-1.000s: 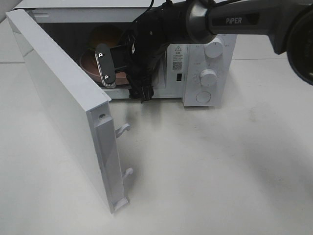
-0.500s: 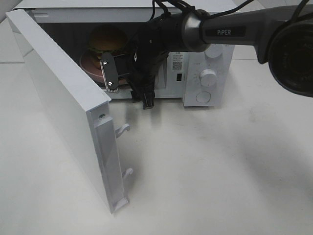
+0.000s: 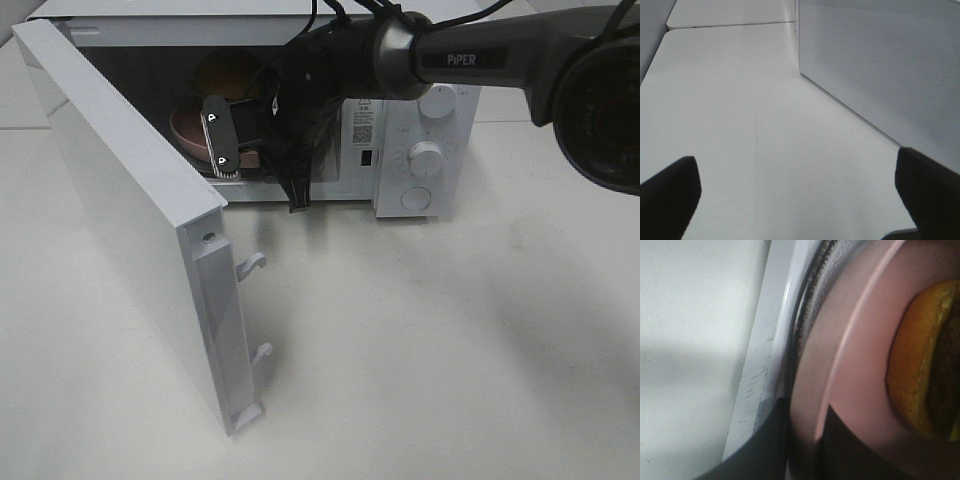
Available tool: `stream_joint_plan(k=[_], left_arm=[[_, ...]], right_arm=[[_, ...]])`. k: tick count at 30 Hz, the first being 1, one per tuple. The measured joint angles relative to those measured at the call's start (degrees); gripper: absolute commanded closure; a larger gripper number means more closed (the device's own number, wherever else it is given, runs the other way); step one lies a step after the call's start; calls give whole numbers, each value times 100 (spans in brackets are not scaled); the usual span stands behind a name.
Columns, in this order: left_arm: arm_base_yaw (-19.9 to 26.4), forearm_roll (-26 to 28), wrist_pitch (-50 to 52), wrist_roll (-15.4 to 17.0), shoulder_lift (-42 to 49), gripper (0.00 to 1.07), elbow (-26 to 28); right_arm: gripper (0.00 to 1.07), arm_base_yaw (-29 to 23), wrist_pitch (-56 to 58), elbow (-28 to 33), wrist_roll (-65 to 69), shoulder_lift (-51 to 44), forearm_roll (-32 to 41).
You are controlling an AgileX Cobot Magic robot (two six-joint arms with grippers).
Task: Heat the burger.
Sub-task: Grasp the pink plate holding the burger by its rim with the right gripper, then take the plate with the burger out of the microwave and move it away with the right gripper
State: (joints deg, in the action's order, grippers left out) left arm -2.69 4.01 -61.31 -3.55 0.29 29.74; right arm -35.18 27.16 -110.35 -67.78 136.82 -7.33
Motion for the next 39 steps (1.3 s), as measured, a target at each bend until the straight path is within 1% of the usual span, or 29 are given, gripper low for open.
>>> stream_joint_plan(k=[11,14,15,16,17,19,20,22,23,24,25,26,27,29,31,39], left_arm=[[0,0,0,0,0,8,0],[0,0,0,0,0,8,0],[0,0,0,0,0,8,0],[0,0,0,0,0,8,0],[0,0,0,0,0,8,0],[0,0,0,0,0,8,0],[0,0,0,0,0,8,0],[0,0,0,0,0,8,0],[0,0,0,0,0,8,0],[0,0,0,0,0,8,0],[0,0,0,0,0,8,0],[0,0,0,0,0,8,0],[0,0,0,0,0,8,0],[0,0,0,0,0,8,0],[0,0,0,0,0,8,0],[0,0,0,0,0,8,0]], right_arm=[[107,0,126,0,0,-34,-17],[107,0,86,115,-86,-115,-17],[107,11,34,286,-241,-218,-17],[107,11,34,286,-241,-218,-17],[107,11,-80,527,-407,-350,0],[107,17,-120,625,-458,-413,11],[107,23,-235,854,-596,-521,29],[107,23,-281,940,-653,-561,29],[107,23,-418,1140,-762,-665,80],[107,23,-418,1140,-762,-665,80],[107,23,-527,1295,-917,-762,212],[107,23,-527,1295,-917,-762,212],[107,23,-561,1432,-1094,-854,355],[107,23,-561,1478,-1215,-882,435],[107,23,-579,1662,-1547,-1014,625],[107,63,-630,1902,-1759,-1186,733]])
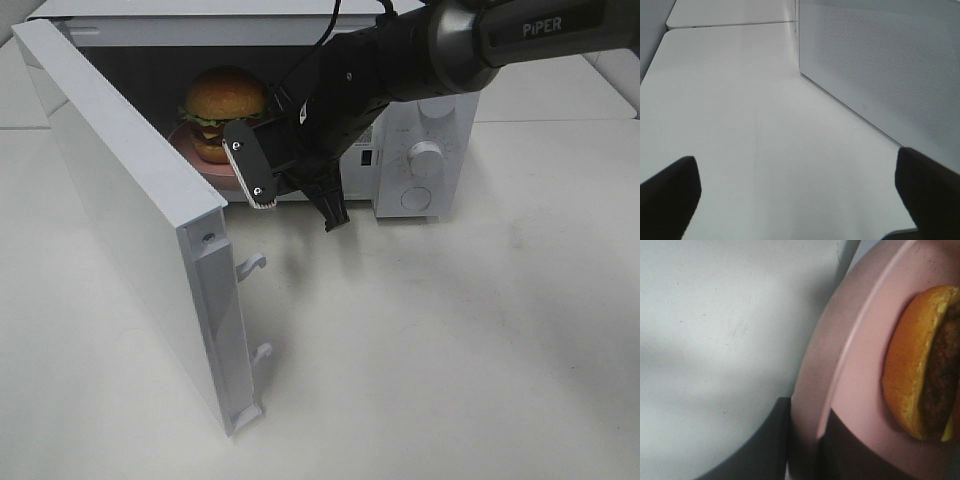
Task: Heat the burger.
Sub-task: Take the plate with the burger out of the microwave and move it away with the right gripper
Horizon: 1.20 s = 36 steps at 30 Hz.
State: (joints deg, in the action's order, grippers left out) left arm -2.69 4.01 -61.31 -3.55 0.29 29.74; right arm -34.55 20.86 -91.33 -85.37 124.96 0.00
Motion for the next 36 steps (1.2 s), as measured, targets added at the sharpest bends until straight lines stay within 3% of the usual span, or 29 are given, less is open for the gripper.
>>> stream_joint_plan(k=[13,36], left_arm=[[0,0,0,0,0,8,0],[0,0,0,0,0,8,0]], right_arm=[[107,132,46,699,-1094,-607,561],[107,92,-57,1960,-1536,-1770,837]])
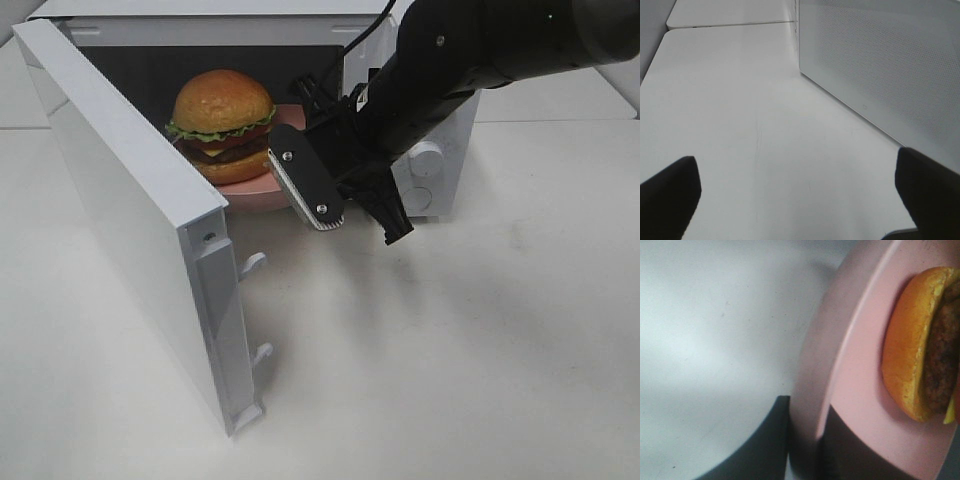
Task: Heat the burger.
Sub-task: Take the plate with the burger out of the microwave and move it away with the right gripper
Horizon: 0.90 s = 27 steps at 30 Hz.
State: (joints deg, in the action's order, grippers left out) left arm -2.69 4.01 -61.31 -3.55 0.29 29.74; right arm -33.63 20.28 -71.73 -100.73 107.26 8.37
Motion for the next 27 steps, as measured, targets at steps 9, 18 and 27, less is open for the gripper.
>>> stream_joint_plan(k=[9,18,27], left_arm=[[0,0,0,0,0,8,0],[0,0,0,0,0,8,0],[0,0,0,0,0,8,0]], right_arm=[[107,0,-195,642,-6,-441,0],[107,0,-670,1604,0,-1146,-52],[107,52,-888,2280,17,-1776,-63]])
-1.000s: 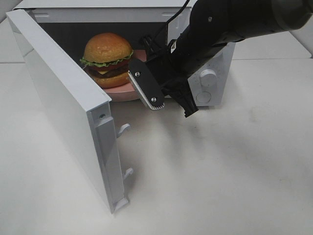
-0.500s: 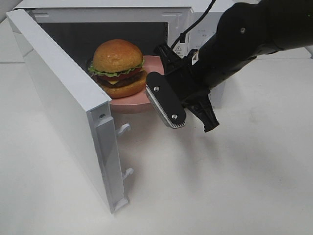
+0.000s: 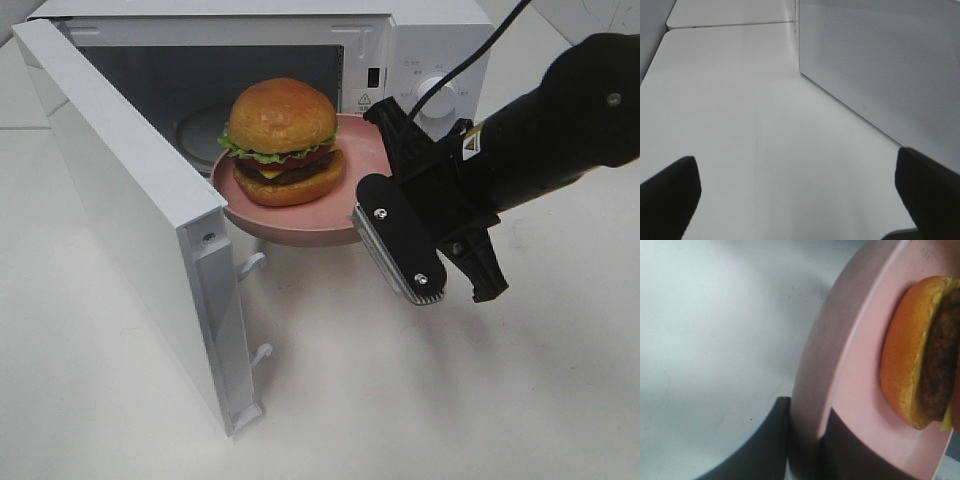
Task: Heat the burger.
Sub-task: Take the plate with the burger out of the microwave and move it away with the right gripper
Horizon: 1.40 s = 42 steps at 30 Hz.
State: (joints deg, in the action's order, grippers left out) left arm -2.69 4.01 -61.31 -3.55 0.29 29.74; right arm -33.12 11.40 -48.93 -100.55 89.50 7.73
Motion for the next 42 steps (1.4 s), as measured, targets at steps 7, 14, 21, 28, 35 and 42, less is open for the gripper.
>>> stream_joint_plan(k=[7,14,21,28,35,42], left_arm=[[0,0,0,0,0,8,0],[0,0,0,0,0,8,0],[0,0,0,0,0,8,0],[0,0,0,0,0,8,0],[0,0,0,0,0,8,0],[0,0,0,0,0,8,0]], right_arm=[[107,6,0,573,92,-693,0],[107,11,11,1089,246,-1352,0],[107,11,223,1467,464,-1965,-149],[107,11,859,1713,1083,-2664,-773],[107,11,1667,1770,1954,-3455,-1421],[107,11,2057,1788,2762,-3885,-1942]])
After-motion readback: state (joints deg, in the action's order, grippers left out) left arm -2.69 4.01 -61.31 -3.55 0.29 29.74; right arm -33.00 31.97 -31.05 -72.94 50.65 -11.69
